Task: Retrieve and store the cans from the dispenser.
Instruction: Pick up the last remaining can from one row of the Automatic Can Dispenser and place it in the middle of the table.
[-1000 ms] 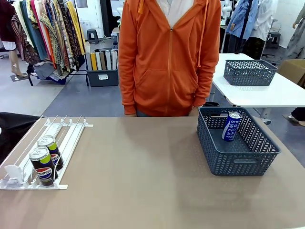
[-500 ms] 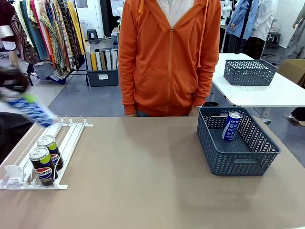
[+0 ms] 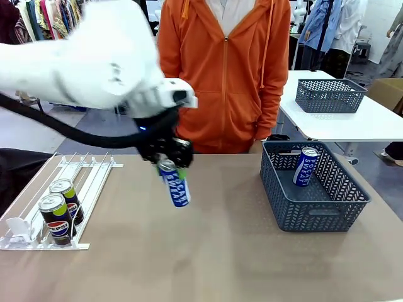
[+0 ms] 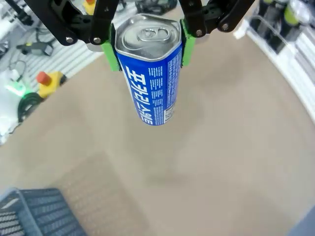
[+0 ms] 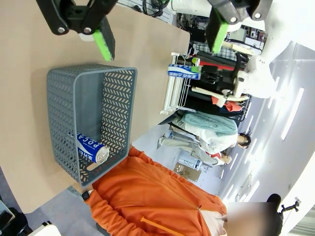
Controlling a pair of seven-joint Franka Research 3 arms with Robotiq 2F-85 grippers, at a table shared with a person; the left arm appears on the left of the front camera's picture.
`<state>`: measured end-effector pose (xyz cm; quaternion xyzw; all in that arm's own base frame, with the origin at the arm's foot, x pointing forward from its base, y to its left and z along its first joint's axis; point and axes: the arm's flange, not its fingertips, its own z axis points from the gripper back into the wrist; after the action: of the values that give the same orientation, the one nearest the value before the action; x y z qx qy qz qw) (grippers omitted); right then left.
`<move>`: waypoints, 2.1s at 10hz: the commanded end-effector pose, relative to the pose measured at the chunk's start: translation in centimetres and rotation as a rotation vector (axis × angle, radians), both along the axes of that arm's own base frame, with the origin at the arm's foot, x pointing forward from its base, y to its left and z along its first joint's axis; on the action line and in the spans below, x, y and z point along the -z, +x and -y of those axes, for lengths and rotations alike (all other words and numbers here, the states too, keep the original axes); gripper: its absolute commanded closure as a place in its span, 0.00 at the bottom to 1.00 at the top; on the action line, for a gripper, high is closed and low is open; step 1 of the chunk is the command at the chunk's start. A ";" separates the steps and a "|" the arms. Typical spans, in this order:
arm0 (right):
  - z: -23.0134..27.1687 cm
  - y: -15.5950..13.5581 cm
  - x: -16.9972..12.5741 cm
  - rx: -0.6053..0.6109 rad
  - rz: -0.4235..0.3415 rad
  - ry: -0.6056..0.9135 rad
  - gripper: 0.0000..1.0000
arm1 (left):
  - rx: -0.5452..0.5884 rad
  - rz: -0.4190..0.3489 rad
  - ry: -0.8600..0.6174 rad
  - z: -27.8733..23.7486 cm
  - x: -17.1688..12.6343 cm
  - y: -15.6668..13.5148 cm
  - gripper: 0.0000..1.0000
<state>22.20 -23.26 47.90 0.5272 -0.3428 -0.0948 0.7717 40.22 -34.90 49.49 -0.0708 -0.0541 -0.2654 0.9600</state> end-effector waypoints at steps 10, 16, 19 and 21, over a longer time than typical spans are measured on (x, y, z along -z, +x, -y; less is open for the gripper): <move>0.0 0.2 -0.2 0.004 0.035 0.003 0.00 | 0.238 -0.044 0.203 3.5 6.3 2.9 0.90; 0.0 0.2 -0.2 0.004 0.035 0.003 0.00 | 0.240 -0.045 0.190 3.4 6.3 2.8 0.00; 0.0 0.2 -0.2 0.004 0.035 0.003 0.00 | 0.204 -0.015 0.160 2.7 4.8 2.7 0.00; 0.0 0.2 -0.2 0.004 0.035 0.003 0.00 | 0.149 -0.030 0.090 -1.0 -0.7 1.4 0.00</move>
<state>22.20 -23.25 47.88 0.5274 -0.3426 -0.0947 0.7717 43.09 -36.87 47.44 -0.0145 -0.0209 -0.3501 0.9364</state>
